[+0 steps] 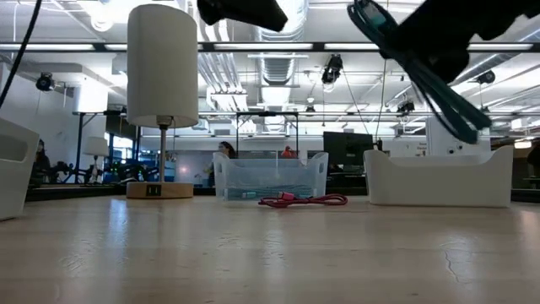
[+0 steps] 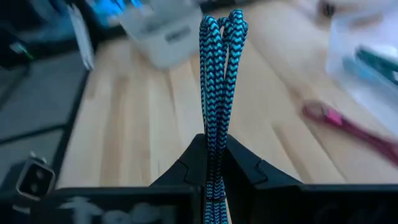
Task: Pick & Place USB Port
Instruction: Put the blue USB cable into the transparent bin
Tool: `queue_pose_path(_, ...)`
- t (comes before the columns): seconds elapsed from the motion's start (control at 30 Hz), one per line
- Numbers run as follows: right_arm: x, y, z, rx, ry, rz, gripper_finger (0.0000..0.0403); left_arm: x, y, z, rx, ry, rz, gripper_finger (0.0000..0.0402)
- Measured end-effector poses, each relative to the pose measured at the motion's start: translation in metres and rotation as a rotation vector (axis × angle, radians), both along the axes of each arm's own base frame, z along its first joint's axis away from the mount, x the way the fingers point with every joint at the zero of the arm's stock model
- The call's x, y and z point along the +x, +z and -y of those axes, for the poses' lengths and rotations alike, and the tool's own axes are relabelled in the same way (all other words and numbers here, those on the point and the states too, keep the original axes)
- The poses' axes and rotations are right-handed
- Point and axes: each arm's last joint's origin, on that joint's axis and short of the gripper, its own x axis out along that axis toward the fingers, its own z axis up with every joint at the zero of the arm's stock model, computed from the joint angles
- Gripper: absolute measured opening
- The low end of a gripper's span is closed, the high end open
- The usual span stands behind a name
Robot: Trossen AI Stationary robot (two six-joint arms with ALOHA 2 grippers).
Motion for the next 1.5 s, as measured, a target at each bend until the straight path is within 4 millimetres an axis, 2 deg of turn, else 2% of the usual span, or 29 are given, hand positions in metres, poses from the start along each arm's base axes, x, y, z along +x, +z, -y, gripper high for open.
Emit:
queue_pose_path(0.2,-0.004,0.005,0.013,-0.042,0.029,0.163,0.0024,-0.024,-0.009,0.021,-0.026,-0.021,0.077,0.0068)
queue_pose_path(0.4,0.002,0.009,0.018,-0.050,0.011,0.231,0.0024,-0.036,-0.039,0.037,-0.076,-0.120,0.256,0.0068)
queue_pose_path(0.57,0.018,0.008,0.016,-0.059,-0.009,0.221,0.0024,-0.046,-0.074,0.036,-0.152,-0.269,0.412,0.0069)
queue_pose_path(0.73,0.036,0.011,0.010,-0.115,0.001,0.216,0.0024,-0.054,-0.097,0.025,-0.157,-0.270,0.532,0.0069)
queue_pose_path(0.83,0.048,0.017,0.009,-0.158,-0.002,0.225,0.0024,-0.049,-0.101,0.016,-0.165,-0.267,0.548,0.0075)
queue_pose_path(1.0,0.065,0.021,0.019,-0.194,-0.043,0.225,0.0024,-0.025,-0.099,0.005,-0.219,-0.361,0.530,0.0109)
queue_pose_path(1.13,0.068,0.024,0.027,-0.138,-0.063,0.216,0.0024,-0.011,-0.099,-0.001,-0.211,-0.342,0.502,0.0148)
queue_pose_path(1.3,0.064,0.023,0.030,-0.131,-0.062,0.198,0.0024,-0.003,-0.104,-0.003,-0.205,-0.325,0.469,0.0189)
queue_pose_path(1.5,0.064,0.021,0.030,-0.134,-0.062,0.198,0.0024,0.005,-0.101,-0.006,-0.202,-0.305,0.492,0.0203)
